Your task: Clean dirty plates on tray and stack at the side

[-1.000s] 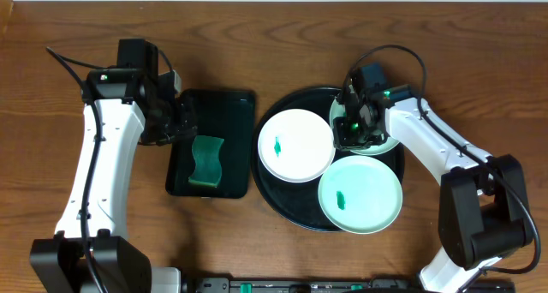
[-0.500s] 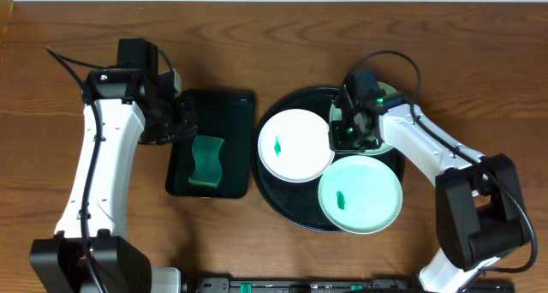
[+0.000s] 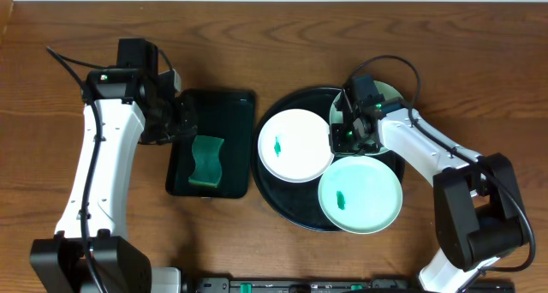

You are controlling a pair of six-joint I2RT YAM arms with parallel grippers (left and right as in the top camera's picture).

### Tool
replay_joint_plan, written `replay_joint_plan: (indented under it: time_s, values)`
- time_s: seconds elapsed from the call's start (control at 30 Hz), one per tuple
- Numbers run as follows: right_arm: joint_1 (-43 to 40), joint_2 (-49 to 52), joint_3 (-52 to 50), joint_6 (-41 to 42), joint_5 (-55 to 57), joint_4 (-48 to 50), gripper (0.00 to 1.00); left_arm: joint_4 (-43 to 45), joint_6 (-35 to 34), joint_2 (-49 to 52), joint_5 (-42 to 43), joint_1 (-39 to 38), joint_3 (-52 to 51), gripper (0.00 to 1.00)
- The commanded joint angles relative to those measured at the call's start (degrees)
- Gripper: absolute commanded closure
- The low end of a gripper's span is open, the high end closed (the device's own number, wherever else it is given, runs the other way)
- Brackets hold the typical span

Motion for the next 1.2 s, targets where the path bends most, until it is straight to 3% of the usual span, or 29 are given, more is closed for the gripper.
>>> replay_joint_plan:
  time_s: [0.0,0.5,1.17]
  values:
    - [0.4,0.2,-0.3,1.0,0.6,0.4,0.82,-0.1,-0.3,-0.1,0.7,-0.2,-0.2,0.65]
    - [0.4,0.2,-1.7,2.6,0.4,3.0,0.89,-0.1,-0.3,-0.1,0.7,-0.2,-0.2,0.65]
    - [0.4,0.2,-2.1,2.6,0.4,4.1,0.89,-0.1,-0.3,-0.1,0.7,-0.2,-0.2,0.65]
